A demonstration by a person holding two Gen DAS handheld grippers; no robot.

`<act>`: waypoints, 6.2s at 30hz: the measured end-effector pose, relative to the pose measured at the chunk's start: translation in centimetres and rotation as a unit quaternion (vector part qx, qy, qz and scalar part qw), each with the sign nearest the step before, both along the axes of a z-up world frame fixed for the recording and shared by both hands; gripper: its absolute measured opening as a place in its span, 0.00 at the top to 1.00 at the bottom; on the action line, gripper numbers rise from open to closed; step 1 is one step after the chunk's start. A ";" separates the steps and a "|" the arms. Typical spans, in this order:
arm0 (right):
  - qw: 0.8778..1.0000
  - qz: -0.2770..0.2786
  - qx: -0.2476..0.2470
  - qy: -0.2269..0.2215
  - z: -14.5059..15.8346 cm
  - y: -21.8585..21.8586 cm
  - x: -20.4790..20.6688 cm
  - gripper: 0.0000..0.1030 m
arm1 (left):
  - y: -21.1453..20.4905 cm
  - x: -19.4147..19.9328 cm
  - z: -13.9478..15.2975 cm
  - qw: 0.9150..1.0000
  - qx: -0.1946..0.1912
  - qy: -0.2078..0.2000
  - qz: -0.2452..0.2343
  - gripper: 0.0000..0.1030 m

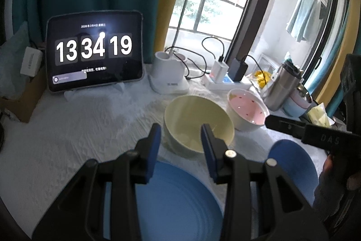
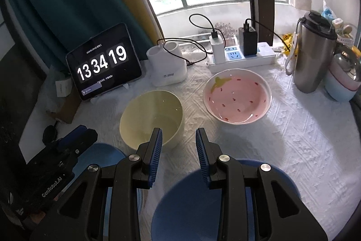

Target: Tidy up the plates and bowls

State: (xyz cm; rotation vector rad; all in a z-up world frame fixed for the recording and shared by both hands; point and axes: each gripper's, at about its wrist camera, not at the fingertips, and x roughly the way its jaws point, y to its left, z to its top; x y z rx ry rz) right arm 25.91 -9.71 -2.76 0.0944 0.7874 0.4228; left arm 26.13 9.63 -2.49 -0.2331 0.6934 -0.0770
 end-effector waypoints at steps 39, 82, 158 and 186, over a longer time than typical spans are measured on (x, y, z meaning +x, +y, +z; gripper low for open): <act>0.992 -0.055 -0.036 0.107 -5.7 5.6 7.0 0.69 | -0.4 6.8 -6.6 0.992 -0.041 0.122 -0.009 0.50; 0.999 -0.018 -0.041 -0.007 -1.1 4.2 1.6 0.82 | -2.4 2.7 -1.7 0.998 -0.021 0.063 -0.017 0.52; 0.996 -0.080 0.035 0.005 -2.0 -11.9 -9.6 0.87 | -16.3 -6.2 0.1 0.994 0.043 0.039 -0.093 0.71; 0.996 -0.078 0.028 0.042 -4.2 -12.7 -9.4 0.84 | -17.8 -6.6 -1.7 0.989 0.068 0.066 -0.114 0.71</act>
